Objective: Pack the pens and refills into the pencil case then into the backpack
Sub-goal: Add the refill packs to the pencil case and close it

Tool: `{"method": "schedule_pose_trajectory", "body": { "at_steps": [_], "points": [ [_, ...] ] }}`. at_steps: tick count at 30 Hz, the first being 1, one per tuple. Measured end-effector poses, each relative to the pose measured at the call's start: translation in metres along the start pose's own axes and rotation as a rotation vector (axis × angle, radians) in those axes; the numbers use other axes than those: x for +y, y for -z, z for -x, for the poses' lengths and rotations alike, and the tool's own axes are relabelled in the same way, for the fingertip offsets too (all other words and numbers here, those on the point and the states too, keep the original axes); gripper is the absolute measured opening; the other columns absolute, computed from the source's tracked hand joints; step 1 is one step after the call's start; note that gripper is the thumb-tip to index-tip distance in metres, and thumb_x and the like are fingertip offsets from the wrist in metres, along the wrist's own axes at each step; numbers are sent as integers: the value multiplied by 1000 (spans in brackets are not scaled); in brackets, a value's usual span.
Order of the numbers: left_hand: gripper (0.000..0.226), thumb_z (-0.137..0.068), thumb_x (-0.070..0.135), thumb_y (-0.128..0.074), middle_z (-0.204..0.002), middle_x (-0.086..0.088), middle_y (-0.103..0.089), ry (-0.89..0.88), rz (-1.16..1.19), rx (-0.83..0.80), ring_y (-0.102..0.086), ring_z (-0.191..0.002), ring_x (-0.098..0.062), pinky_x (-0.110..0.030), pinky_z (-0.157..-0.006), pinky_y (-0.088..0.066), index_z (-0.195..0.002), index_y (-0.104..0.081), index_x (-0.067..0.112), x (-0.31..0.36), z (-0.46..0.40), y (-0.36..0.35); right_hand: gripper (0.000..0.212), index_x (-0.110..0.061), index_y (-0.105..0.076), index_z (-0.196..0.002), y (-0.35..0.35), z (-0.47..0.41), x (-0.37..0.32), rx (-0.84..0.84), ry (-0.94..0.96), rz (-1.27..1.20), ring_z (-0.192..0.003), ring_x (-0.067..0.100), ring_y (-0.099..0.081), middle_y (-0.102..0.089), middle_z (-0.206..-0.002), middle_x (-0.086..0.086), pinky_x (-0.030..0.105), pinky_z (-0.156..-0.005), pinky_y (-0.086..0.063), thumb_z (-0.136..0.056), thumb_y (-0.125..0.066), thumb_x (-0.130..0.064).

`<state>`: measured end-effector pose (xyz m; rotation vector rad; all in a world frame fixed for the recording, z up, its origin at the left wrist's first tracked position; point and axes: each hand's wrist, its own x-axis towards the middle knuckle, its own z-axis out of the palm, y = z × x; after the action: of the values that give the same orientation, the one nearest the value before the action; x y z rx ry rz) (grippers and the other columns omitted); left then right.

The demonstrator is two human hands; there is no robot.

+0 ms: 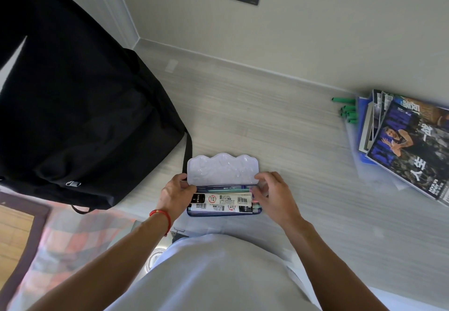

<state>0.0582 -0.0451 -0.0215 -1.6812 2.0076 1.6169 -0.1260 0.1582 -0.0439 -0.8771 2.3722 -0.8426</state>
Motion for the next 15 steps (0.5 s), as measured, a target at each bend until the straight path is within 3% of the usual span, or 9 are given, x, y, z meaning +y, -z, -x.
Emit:
{"method": "schedule_pose_trajectory", "body": {
  "at_steps": [4,7,9,10,12,13,15],
  "points": [
    [33,-83,20,-58,-92,11,-74,-19,42,-33,-69,-89,-14,-25,-69,-52,-114,-61,28,-4,-2,-2,59,-30,-54,-127,-1,17,2,-153,206,248,-119,12,-47,-40,-133,-8,27,-91,-50,-75,-72,-50],
    [25,-78,22,-56,-81,10,-75,-37,59,-58,-70,-81,-13,-24,-62,-51,-97,-66,35,-5,-5,-1,71,-26,-51,-134,-6,21,5,-184,254,342,-127,20,-41,-33,-145,-1,38,-100,-50,-72,-76,-49],
    [22,-75,23,-54,-83,-6,-73,-19,95,-89,-66,-78,-23,-43,-74,-58,-90,-68,29,-5,-9,1,74,-24,-49,-136,-6,20,7,-178,242,325,-130,21,-38,-31,-147,0,37,-102,-50,-72,-79,-45],
    [22,-73,22,-53,-85,-16,-70,-10,132,-110,-63,-78,-28,-53,-83,-56,-89,-68,22,-4,-12,2,75,-24,-48,-137,-6,20,9,-178,230,291,-131,20,-36,-31,-147,0,33,-104,-49,-72,-81,-43],
    [22,-74,19,-54,-84,-20,-69,-7,211,-147,-67,-80,-35,-61,-89,-54,-88,-70,15,-3,-16,4,78,-23,-45,-139,-5,19,12,-177,198,227,-133,17,-31,-30,-147,-1,11,-105,-38,-73,-84,-37],
    [23,-75,19,-55,-86,-18,-73,-18,233,-168,-71,-84,-36,-58,-89,-56,-89,-73,17,-1,-18,5,79,-22,-45,-140,-4,18,13,-175,180,203,-134,16,-30,-30,-147,0,2,-102,-30,-73,-85,-35],
    [29,-77,19,-54,-88,-9,-78,-47,249,-223,-75,-86,-30,-48,-86,-59,-95,-77,23,7,-19,4,79,-20,-45,-140,-2,17,15,-158,143,169,-136,16,-29,-31,-148,1,6,-104,-25,-73,-85,-31]
  ]
}}
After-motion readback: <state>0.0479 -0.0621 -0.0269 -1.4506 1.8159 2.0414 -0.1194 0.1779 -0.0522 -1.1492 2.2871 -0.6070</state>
